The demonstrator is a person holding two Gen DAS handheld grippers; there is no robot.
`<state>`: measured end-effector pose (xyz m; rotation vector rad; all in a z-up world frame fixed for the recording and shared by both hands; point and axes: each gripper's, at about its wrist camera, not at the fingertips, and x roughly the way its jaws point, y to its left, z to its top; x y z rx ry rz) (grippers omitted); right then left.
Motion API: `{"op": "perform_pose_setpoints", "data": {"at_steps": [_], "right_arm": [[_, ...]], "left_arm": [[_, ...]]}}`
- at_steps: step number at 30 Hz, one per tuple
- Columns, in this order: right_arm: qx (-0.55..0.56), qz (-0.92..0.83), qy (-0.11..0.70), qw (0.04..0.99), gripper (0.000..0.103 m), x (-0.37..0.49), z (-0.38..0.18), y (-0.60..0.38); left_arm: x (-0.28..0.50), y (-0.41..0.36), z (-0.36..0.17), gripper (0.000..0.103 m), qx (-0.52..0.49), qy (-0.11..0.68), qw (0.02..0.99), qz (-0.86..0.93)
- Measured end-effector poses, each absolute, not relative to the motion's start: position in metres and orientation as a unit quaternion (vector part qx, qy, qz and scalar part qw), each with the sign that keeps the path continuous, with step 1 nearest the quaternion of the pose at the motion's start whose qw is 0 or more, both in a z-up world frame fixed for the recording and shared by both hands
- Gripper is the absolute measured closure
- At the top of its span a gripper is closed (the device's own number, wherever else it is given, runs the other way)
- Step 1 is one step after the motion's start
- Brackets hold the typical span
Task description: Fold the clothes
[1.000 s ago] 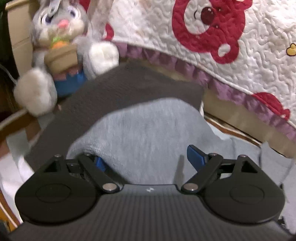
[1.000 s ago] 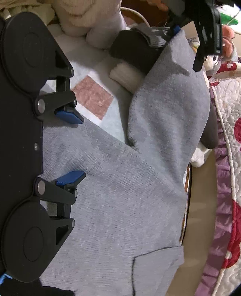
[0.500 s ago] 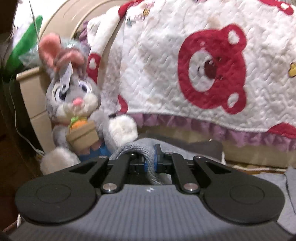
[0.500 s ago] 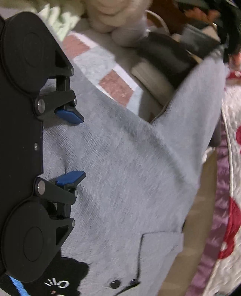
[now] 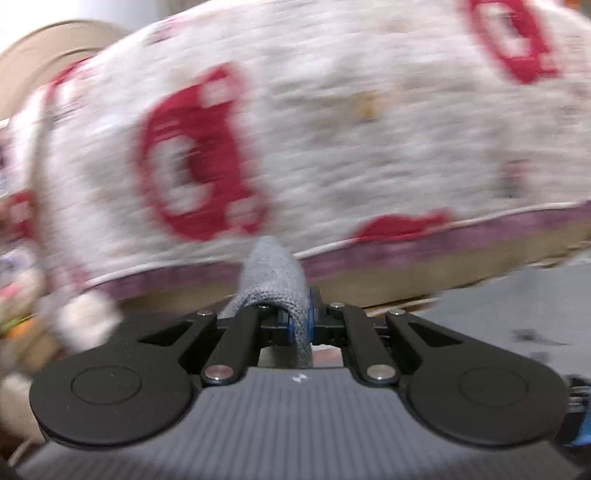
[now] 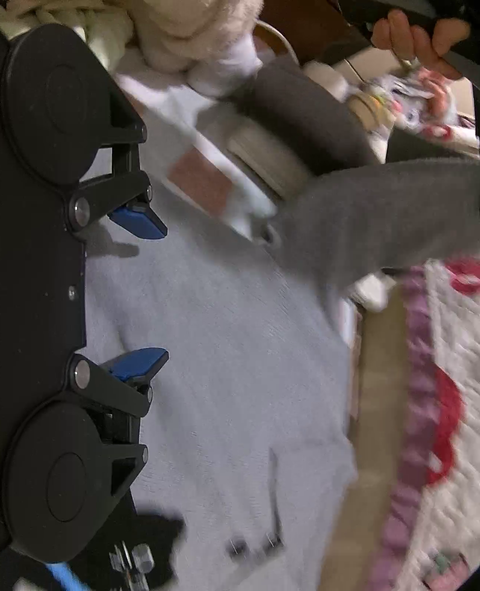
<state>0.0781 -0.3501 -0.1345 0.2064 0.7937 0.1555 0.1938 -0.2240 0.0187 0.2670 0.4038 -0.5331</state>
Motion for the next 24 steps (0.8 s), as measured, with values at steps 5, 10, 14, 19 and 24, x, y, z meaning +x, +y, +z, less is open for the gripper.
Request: {"op": "perform_pose_setpoints", "data": {"at_steps": [5,10,14,19,24], "right_arm": [[0.180,0.045,0.350,0.918,0.032,0.050,-0.131,-0.407],[0.212,0.007,0.370,0.905,0.033,0.034,-0.148,-0.429],[0.187,-0.005,0.362,0.913,0.033,0.030,-0.142,-0.427],[0.089,-0.057,0.348,0.932,0.033,0.044,-0.132,-0.421],[-0.060,-0.065,0.397,0.914,0.034,0.064,-0.145,-0.415]], "left_arm": [[0.163,-0.297,-0.007,0.073,0.050,0.260,0.881,-0.393],[0.169,-0.319,-0.077,0.044,0.100,0.411,0.825,-0.375],[0.186,-0.283,-0.108,0.044,0.106,0.466,0.821,-0.313],[0.210,-0.256,-0.132,0.044,0.160,0.485,0.829,-0.230],[0.220,-0.245,-0.140,0.044,0.190,0.471,0.835,-0.210]]}}
